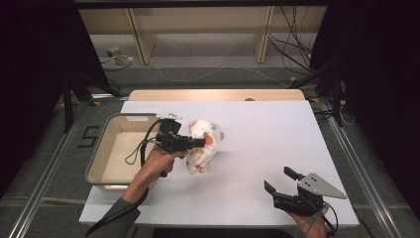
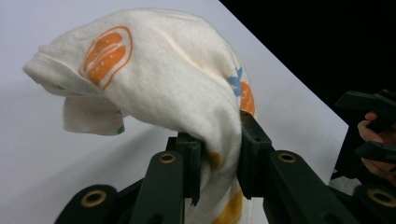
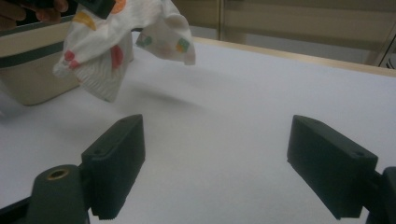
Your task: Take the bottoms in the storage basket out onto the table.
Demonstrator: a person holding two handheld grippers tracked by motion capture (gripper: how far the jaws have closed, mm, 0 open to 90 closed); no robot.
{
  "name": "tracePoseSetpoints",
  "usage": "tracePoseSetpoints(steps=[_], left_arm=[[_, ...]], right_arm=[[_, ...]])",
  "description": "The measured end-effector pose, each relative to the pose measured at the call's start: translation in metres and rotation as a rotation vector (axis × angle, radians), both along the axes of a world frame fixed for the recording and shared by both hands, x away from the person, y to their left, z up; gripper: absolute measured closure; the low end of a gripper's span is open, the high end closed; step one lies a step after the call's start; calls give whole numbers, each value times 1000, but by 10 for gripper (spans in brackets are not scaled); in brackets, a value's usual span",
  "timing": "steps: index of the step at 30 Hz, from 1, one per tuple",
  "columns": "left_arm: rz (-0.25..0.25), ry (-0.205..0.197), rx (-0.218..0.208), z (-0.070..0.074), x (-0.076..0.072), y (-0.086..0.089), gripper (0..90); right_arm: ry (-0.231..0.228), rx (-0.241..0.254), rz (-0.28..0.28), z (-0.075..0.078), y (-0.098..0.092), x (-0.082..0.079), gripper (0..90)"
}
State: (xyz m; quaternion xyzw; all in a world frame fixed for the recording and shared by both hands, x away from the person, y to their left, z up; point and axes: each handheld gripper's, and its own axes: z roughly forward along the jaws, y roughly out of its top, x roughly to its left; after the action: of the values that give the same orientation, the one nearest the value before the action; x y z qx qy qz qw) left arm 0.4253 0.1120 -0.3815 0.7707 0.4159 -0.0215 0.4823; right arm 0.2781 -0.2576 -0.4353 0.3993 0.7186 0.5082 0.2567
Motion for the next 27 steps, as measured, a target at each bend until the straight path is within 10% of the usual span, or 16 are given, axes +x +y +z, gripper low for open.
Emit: tracePoseSetpoints(steps=[27], left_arm=[[-37,21,7,-10,6,-28,737]], right_arm=[[0,1,-1,0,0,0,200]])
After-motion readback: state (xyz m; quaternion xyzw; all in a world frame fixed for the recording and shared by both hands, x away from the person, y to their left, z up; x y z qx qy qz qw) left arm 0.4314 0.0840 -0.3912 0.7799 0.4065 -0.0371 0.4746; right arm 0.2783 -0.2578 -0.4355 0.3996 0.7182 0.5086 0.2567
